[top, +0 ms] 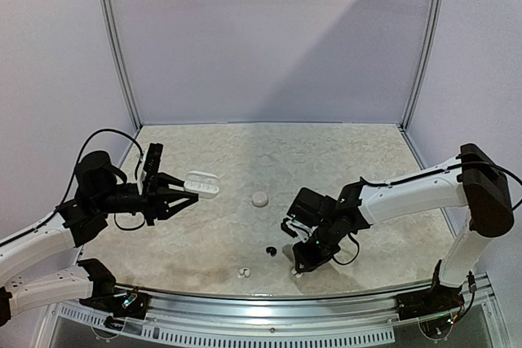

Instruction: Insert the wireless bluetooth earbuds into the charging case

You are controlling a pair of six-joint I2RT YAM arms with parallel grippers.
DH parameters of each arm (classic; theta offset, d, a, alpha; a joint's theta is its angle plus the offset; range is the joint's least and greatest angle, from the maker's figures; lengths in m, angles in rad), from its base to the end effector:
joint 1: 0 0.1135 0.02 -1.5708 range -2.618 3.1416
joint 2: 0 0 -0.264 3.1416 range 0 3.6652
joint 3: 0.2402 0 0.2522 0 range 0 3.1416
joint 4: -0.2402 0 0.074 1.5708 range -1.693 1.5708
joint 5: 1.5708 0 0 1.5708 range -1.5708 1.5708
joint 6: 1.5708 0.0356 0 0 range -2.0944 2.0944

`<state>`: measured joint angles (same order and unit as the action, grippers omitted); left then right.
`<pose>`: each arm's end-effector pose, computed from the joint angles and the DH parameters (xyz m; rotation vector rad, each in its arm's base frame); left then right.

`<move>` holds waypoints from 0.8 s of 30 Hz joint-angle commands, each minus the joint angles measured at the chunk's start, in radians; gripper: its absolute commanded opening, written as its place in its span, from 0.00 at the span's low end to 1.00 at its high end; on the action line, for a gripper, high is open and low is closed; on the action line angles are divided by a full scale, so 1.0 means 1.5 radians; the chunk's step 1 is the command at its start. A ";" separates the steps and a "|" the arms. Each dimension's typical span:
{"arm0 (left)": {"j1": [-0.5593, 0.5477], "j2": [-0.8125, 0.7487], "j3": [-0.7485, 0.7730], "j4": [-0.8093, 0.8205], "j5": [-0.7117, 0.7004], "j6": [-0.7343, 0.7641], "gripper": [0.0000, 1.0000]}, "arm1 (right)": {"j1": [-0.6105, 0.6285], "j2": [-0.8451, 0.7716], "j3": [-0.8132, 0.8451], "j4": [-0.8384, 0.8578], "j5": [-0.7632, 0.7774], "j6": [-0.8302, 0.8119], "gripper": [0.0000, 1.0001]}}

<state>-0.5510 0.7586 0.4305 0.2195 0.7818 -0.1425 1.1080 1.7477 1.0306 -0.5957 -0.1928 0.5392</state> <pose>0.1388 -0.1147 0.2622 0.9466 1.5156 -1.1605 0.1360 0.2879 0.1523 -0.8977 2.9339 0.4936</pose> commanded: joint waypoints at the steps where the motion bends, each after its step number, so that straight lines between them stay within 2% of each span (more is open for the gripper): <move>1: 0.006 -0.003 -0.005 0.001 0.010 0.008 0.00 | 0.002 0.025 -0.003 0.033 0.000 0.005 0.25; 10: 0.006 -0.001 -0.005 0.001 0.008 0.015 0.00 | 0.004 0.037 -0.007 0.030 -0.026 0.004 0.25; 17: 0.006 -0.003 -0.006 -0.002 0.008 0.021 0.00 | 0.004 0.033 0.000 0.028 -0.041 0.001 0.07; 24: 0.006 -0.006 -0.006 -0.004 0.009 0.023 0.00 | 0.004 0.030 0.021 0.009 -0.056 -0.007 0.00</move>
<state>-0.5510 0.7586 0.4305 0.2192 0.7818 -0.1223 1.1107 1.7737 1.0470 -0.5247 -0.2737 0.5404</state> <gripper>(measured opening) 0.238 0.060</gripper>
